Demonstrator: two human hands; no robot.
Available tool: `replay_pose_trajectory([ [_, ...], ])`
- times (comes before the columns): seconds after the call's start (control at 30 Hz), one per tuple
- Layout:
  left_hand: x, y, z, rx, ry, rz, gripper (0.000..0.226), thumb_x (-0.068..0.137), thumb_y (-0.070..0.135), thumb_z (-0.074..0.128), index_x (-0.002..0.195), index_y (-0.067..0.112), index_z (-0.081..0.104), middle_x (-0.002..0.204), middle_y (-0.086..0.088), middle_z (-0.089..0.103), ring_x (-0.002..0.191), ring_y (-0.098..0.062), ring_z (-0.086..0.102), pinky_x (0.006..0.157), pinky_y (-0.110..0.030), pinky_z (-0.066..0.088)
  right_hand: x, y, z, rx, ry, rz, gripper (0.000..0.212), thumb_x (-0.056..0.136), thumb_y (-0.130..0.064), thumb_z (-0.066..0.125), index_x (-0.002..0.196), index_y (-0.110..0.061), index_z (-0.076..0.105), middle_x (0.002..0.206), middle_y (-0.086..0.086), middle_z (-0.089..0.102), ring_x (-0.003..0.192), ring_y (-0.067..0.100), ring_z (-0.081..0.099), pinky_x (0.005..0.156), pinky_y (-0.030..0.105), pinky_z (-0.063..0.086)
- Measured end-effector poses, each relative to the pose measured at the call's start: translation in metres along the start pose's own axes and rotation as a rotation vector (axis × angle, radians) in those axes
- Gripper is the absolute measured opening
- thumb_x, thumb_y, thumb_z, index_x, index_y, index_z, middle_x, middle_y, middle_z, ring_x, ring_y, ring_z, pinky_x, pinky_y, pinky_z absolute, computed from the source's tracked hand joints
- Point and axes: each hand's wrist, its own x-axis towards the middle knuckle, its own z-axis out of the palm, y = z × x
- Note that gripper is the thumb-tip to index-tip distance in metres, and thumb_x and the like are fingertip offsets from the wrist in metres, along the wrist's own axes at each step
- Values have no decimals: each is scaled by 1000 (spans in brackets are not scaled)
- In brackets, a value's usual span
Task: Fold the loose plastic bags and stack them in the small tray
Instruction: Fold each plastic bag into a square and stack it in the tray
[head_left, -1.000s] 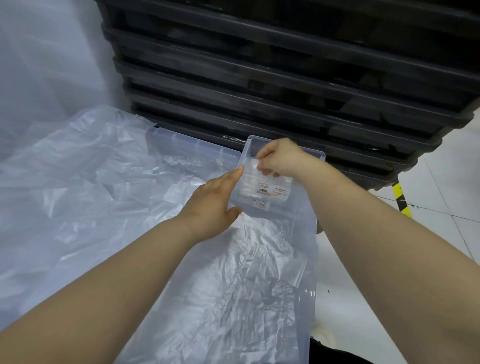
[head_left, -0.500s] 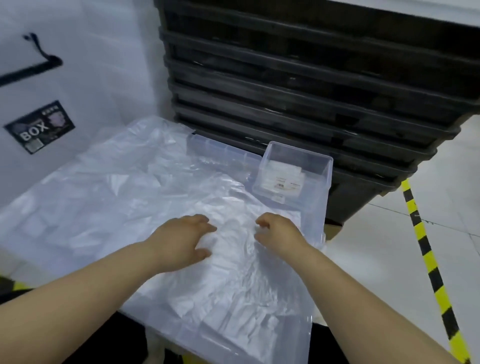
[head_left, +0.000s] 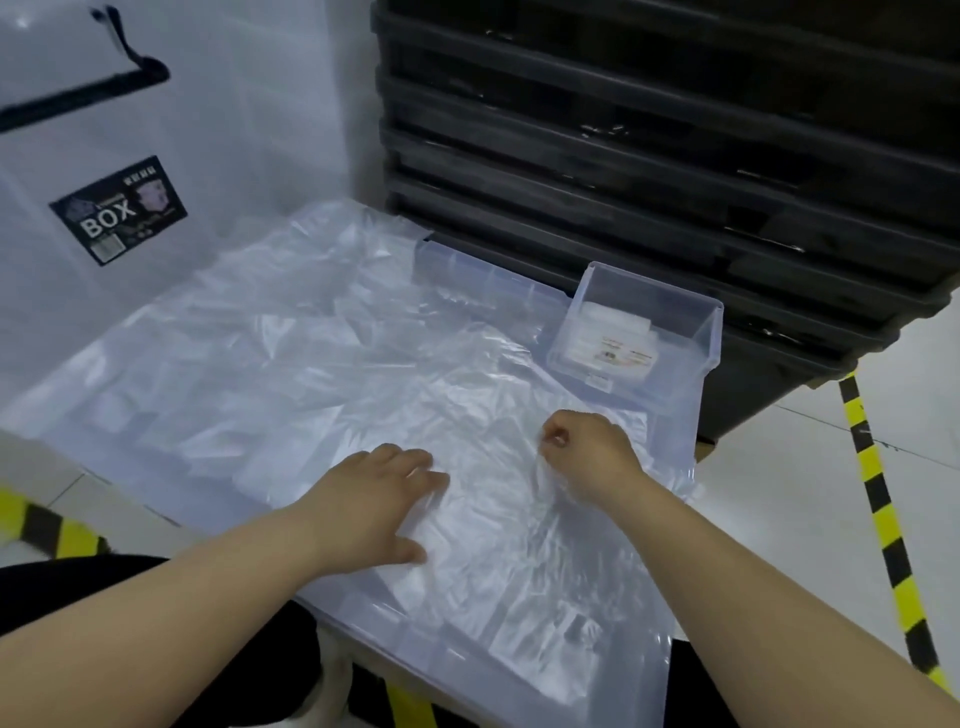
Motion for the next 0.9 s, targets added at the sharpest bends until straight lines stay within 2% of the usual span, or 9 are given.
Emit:
replay_pose_trajectory([
  [0.1, 2, 0, -3, -31, 39, -8, 76, 88, 51, 49, 147, 31, 4, 153, 11, 5, 139, -9, 13, 108, -21, 12, 0, 4, -9, 74, 42, -58, 22, 92, -13, 49, 106, -14, 67, 105, -2, 63, 97, 14, 55, 75, 21, 38],
  [0.17, 2, -1, -4, -52, 70, -21, 78, 88, 52, 48, 147, 31, 1, 154, 11, 4, 140, -9, 12, 109, -21, 10, -2, 6, -18, 176, 40, -95, 20, 92, -11, 51, 103, -11, 68, 96, -6, 60, 87, 9, 52, 73, 17, 36],
  [0.27, 3, -6, -5, -76, 101, -31, 78, 88, 52, 48, 147, 32, 0, 154, 11, 5, 140, -10, 11, 110, -21, 9, -4, 12, -35, 305, -61, -106, 15, 90, -6, 54, 94, -10, 68, 88, -5, 60, 74, 7, 55, 67, 9, 41],
  [0.37, 4, -7, -5, -99, 84, -24, 78, 88, 52, 49, 146, 32, 2, 154, 11, 6, 140, -9, 11, 109, -21, 10, -6, 27, -55, 293, -181, -60, 15, 89, -3, 55, 90, -12, 66, 83, -6, 60, 66, 1, 53, 60, 2, 42],
  [0.47, 4, -5, -3, -110, 57, 4, 79, 86, 51, 53, 146, 33, 4, 153, 13, 10, 139, -8, 12, 108, -20, 10, -7, 45, -62, 247, -186, 24, 15, 89, -4, 55, 89, -14, 66, 83, -6, 60, 70, 3, 53, 66, 11, 43],
  [0.57, 5, -3, -1, -96, 46, 21, 78, 86, 50, 53, 146, 33, 7, 151, 13, 15, 138, -8, 13, 108, -19, 11, -3, 55, -56, 212, -111, 78, 15, 89, -7, 55, 91, -17, 66, 91, -1, 61, 81, 12, 54, 77, 22, 42],
  [0.73, 8, 2, 4, -28, 109, 11, 70, 88, 52, 49, 145, 33, 15, 147, 11, 18, 135, -10, 18, 105, -20, 16, -1, 58, -50, 61, 144, 66, 32, 92, -16, 54, 124, -13, 55, 111, 3, 55, 90, 15, 47, 77, 23, 36],
  [0.83, 11, 4, 5, -33, 116, -11, 66, 88, 51, 49, 144, 32, 20, 145, 9, 21, 132, -11, 22, 103, -21, 21, -12, 40, -43, -5, 282, -33, 31, 92, -19, 53, 121, -9, 55, 122, 7, 54, 107, 21, 48, 82, 22, 33],
  [0.9, 13, 4, 5, -54, 124, -33, 66, 88, 50, 50, 143, 29, 22, 141, 6, 26, 130, -13, 25, 100, -21, 24, -27, 17, -24, -54, 173, -193, 30, 92, -23, 53, 118, -9, 56, 124, 6, 53, 114, 20, 45, 85, 23, 31],
])
